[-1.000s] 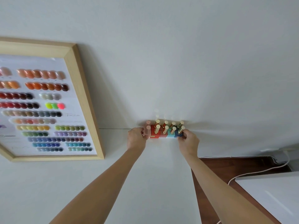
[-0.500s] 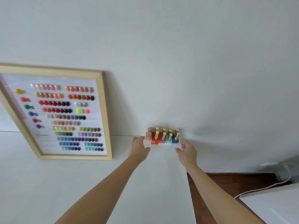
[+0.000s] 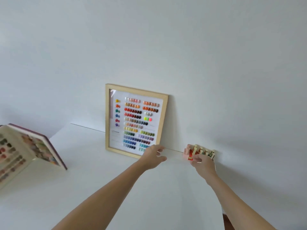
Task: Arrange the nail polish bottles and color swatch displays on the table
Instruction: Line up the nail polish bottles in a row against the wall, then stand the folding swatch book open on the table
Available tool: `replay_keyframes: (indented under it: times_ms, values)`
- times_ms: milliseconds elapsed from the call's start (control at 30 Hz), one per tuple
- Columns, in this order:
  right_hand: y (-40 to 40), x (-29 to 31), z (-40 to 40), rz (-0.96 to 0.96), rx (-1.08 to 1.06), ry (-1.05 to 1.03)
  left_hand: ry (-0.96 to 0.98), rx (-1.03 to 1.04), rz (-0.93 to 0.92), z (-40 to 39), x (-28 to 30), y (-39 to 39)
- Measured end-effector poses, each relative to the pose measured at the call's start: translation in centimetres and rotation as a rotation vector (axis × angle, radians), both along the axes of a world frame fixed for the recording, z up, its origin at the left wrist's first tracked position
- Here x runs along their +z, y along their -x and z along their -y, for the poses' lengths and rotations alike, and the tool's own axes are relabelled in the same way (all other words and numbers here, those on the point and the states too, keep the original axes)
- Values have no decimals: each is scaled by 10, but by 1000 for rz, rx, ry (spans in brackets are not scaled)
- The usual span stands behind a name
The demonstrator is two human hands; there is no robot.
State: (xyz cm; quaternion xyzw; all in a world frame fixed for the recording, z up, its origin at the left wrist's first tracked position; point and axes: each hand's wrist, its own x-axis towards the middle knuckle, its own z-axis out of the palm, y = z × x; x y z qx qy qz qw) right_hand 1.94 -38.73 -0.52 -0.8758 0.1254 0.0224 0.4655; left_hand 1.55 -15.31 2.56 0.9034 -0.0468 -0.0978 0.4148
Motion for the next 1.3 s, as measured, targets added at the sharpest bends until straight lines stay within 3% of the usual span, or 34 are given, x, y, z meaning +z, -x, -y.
replay_keyframes:
  times_ms: [200,667,1033,1200,1300]
  values:
    - [7,22,-90,6,160,9,16,104,60,-97,29,34]
    - [53,48,-393,29,494,-27,-119,408,143,-386,45,144]
    - [16,75,-525,358,798,158,-409,727,244,-516,47,140]
    - [-10,69,-563,341,977,317,-564,686,97,-552,30,130]
    - [-18,62,-576,331,1042,435,-684,540,24,-568,20,124]
